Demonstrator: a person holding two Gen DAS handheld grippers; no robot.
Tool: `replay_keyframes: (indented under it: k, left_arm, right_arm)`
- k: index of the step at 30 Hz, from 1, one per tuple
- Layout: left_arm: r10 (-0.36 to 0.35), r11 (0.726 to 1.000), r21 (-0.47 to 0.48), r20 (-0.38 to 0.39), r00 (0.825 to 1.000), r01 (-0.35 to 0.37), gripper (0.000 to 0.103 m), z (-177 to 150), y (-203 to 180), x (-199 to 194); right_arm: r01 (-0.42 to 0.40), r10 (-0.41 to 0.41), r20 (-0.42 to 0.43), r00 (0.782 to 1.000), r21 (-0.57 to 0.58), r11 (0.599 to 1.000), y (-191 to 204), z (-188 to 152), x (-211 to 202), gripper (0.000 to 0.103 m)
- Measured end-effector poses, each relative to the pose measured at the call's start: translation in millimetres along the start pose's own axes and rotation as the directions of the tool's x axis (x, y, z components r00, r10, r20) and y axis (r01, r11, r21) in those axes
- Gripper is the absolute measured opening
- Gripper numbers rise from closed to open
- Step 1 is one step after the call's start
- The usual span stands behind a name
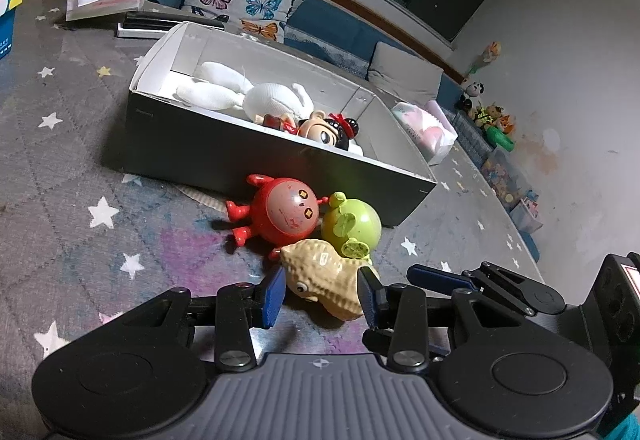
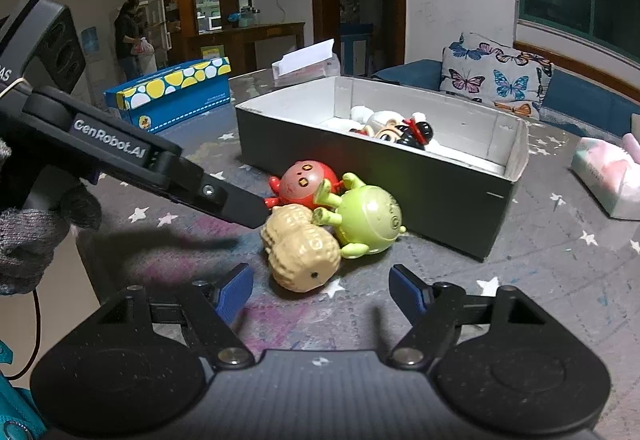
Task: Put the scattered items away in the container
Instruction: 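Move both tools down toward the tan peanut figure, then grasp the peanut figure with both tools and lift it over the box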
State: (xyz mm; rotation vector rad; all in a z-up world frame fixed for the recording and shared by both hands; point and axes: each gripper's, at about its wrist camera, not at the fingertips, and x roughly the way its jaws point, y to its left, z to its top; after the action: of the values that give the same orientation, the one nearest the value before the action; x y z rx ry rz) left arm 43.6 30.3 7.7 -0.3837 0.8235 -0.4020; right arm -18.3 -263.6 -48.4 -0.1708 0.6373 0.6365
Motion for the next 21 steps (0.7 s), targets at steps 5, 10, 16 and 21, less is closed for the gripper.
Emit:
replay_keyframes:
  k: [5, 10, 16, 21]
  left_arm:
    - [0.014, 1.0, -0.008, -0.012, 1.0, -0.014, 0.042, 2.9, 1.8, 4.1]
    - [0.011, 1.0, -0.018, -0.024, 1.0, -0.011, 0.042, 6.2, 5.1, 9.0]
    - [0.0, 0.999, -0.046, -0.031, 1.0, -0.002, 0.042, 7.7, 12.6, 10.3]
    - [-0.01, 0.997, -0.078, -0.035, 0.999, 0.007, 0.042, 9.5, 21.0, 11.9]
  right_arm:
    - [-0.014, 0.014, -0.006, 1.0, 0.005, 1.0, 3.7, 1.1, 8.3, 0.069]
    - [-0.02, 0.02, -0.007, 1.0, 0.009, 1.0, 6.4, 3.5, 14.0, 0.064]
    - [-0.054, 0.054, -0.02, 0.998, -0.005, 0.999, 14.4, 4.7, 16.5, 0.06]
    - [-0.076, 0.075, -0.026, 0.997, -0.036, 0.996, 22.7, 7.7, 18.1, 0.06]
